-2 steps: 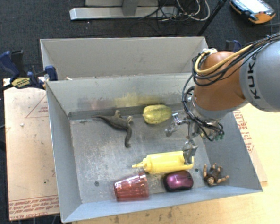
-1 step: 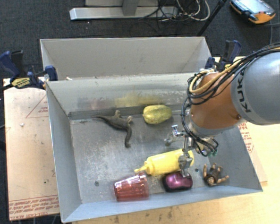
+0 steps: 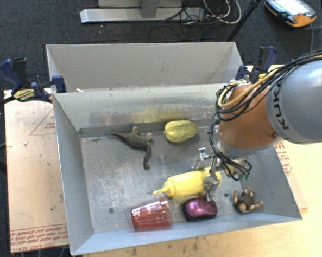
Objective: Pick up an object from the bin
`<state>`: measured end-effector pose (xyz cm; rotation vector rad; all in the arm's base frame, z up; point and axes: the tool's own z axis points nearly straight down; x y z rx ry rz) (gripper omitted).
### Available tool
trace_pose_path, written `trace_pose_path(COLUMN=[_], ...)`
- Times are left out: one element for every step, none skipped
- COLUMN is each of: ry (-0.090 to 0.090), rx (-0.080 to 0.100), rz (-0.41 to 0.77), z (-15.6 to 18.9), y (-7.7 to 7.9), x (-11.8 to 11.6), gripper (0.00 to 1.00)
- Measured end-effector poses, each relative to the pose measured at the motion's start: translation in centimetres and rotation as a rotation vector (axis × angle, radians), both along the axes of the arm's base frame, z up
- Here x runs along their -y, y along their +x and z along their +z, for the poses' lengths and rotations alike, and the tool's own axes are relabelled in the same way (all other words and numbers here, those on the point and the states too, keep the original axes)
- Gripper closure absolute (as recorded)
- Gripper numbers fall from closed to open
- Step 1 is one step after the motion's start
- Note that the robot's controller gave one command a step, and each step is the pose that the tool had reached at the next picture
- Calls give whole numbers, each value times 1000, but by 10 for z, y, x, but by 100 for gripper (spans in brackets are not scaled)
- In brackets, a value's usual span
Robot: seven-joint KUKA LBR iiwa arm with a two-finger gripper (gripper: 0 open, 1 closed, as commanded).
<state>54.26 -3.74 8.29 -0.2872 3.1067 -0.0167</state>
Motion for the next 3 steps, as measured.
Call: trace_pose_path(ry=[0, 2, 8], rx=[0, -4, -17], rz=[0, 0, -2], z=[0, 5, 21], y=[0, -2, -4], x=[0, 0, -2], gripper=[100, 100, 100])
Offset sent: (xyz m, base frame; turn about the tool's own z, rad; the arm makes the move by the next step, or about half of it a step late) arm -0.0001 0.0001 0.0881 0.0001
